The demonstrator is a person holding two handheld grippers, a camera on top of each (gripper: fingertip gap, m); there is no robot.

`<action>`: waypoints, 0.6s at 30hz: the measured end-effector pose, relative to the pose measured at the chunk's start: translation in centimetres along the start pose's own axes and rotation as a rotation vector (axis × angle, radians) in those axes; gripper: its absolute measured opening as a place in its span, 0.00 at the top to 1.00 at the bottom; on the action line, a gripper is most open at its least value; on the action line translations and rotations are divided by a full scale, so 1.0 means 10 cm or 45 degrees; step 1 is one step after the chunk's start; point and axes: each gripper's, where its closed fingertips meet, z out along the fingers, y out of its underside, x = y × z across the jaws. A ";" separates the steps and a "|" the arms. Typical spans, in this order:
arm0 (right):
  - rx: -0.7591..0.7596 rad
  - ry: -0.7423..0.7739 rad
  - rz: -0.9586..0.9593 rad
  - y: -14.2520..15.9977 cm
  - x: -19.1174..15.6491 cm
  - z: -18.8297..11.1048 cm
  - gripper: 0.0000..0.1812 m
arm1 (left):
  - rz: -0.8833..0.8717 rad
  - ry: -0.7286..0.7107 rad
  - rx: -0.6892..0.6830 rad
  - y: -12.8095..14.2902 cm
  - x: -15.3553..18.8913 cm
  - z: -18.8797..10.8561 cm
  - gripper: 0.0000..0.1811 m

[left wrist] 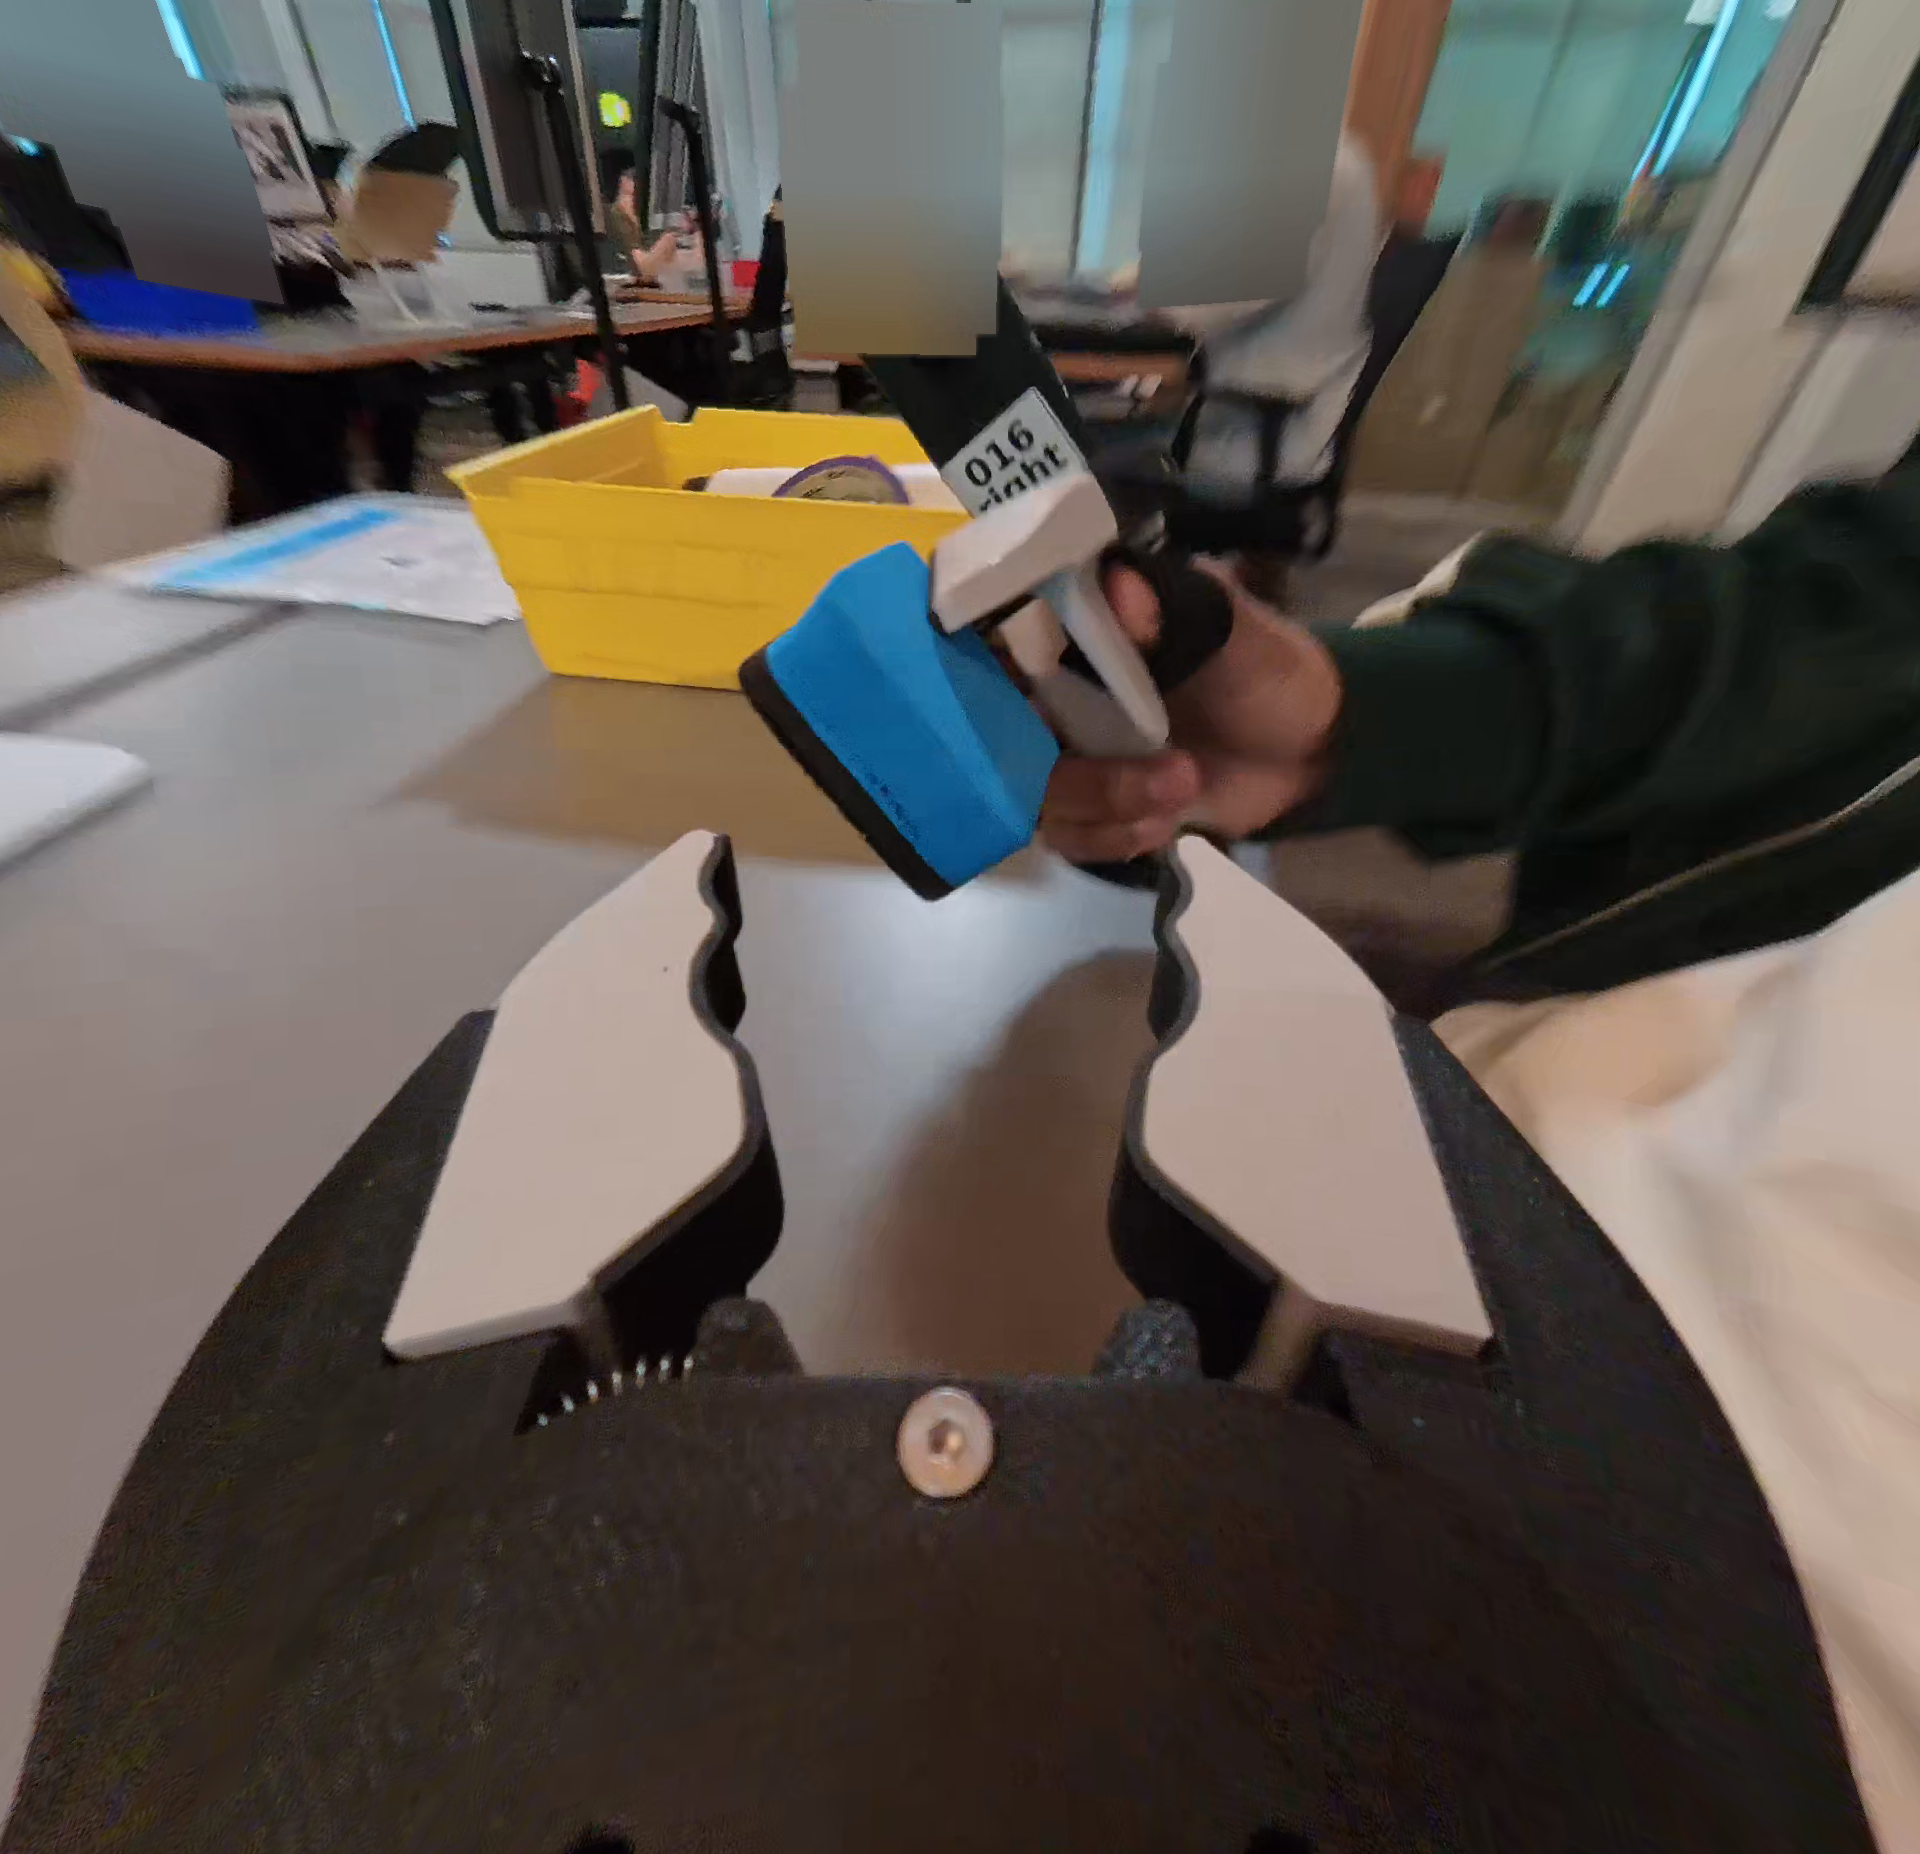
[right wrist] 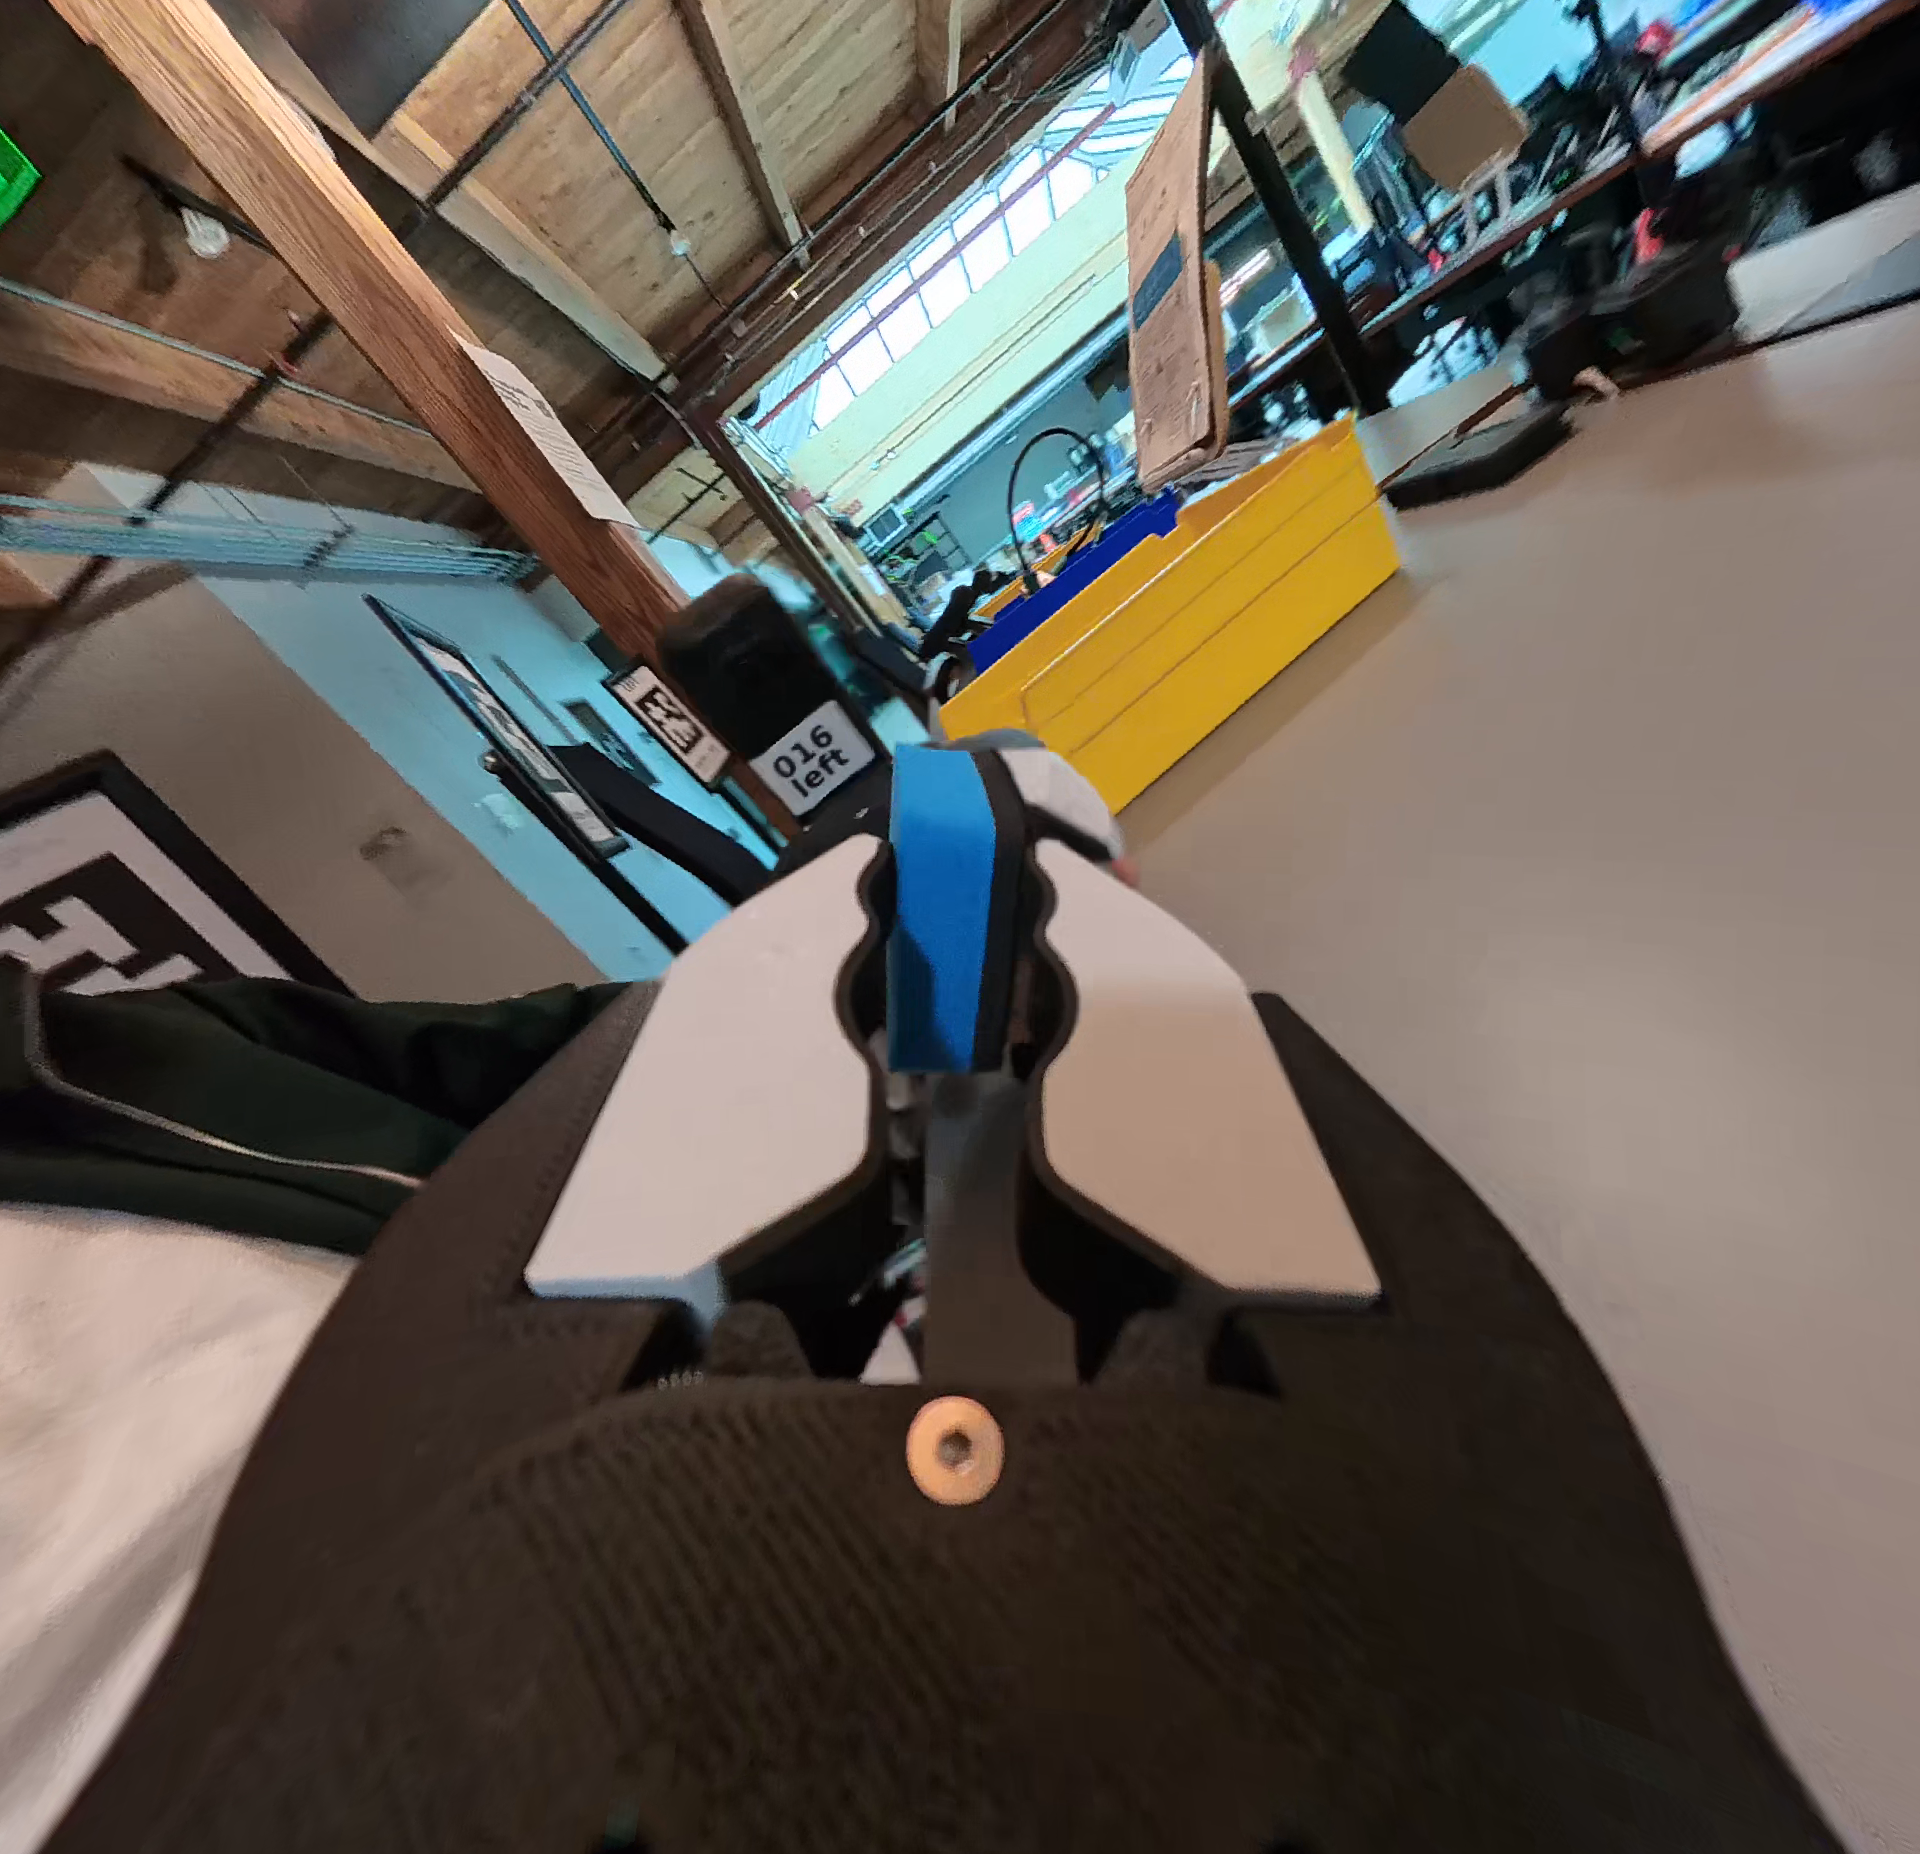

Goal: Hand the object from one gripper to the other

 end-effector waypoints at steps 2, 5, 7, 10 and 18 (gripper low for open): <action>-0.017 -0.041 0.130 0.02 0.03 -0.02 0.88 | 0.275 -0.098 -0.070 0.03 -0.03 -0.01 0.54; -0.087 -0.093 0.336 0.13 0.09 -0.01 0.87 | 0.553 -0.224 -0.091 -0.02 -0.03 -0.03 0.53; -0.134 -0.136 0.442 0.21 0.09 0.01 0.87 | 0.589 -0.209 -0.084 -0.04 0.03 -0.01 0.57; -0.144 -0.209 0.508 0.23 0.01 0.05 0.87 | 0.572 -0.172 -0.112 0.01 0.06 0.00 0.63; -0.146 -0.208 0.472 0.26 0.02 0.07 0.82 | 0.501 -0.137 -0.096 -0.02 0.05 -0.02 0.70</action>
